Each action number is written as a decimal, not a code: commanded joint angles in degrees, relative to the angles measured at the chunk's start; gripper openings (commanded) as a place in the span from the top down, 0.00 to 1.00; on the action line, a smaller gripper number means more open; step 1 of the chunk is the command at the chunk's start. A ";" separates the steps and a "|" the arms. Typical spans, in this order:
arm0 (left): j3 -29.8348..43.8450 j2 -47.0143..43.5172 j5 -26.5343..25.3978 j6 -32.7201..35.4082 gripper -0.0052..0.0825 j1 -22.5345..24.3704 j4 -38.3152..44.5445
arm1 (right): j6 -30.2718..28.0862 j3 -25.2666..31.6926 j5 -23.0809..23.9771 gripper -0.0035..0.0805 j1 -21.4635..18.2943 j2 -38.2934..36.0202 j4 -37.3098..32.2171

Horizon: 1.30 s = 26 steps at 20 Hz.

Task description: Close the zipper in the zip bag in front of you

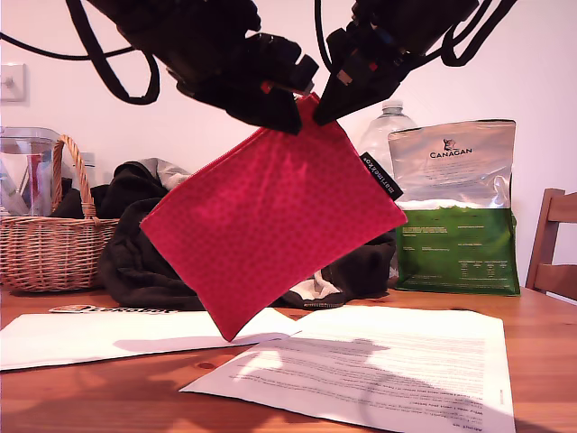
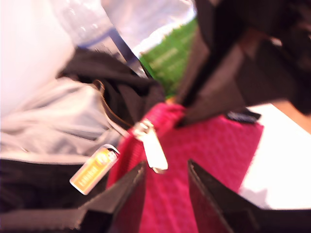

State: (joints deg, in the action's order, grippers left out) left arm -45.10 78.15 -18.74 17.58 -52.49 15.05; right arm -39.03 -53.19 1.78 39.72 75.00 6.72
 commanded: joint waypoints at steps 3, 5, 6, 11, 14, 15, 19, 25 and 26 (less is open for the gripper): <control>0.96 -0.13 -0.11 0.44 0.68 -0.02 2.47 | 1.68 -0.96 -0.37 0.97 -0.44 -1.14 -1.22; 0.96 -0.13 0.76 0.44 0.68 0.15 3.26 | 1.68 -0.96 -0.37 0.97 -0.44 -1.14 -1.22; 0.96 -0.13 1.09 0.44 0.68 0.26 3.48 | 1.68 -0.96 -0.37 0.97 -0.44 -1.14 -1.25; 0.96 -0.13 2.69 0.44 0.74 0.96 2.93 | 1.73 -0.96 -0.39 0.97 -0.42 -1.14 -1.20; 0.96 -0.13 2.89 0.44 0.74 1.79 2.91 | 1.75 -0.96 -0.39 0.97 -0.42 -1.14 -1.20; 0.96 -0.13 3.45 0.42 0.74 2.27 2.64 | 1.75 -0.96 -0.39 0.97 -0.42 -1.14 -1.22; 0.96 -0.11 5.27 0.26 0.74 3.06 2.91 | 1.75 -0.96 -0.42 0.97 -0.42 -1.14 -1.27; 0.96 0.52 7.76 -0.22 0.74 3.06 2.89 | 1.75 -0.96 -1.27 0.97 -0.42 -1.14 -1.29; 0.96 1.03 7.74 -0.20 0.74 3.06 2.97 | 1.75 -0.96 -1.29 0.97 -0.42 -1.14 -1.27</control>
State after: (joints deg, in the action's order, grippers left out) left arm -45.10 78.15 -11.00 17.74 -49.36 17.61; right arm -37.54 -53.19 0.78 39.40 75.00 6.57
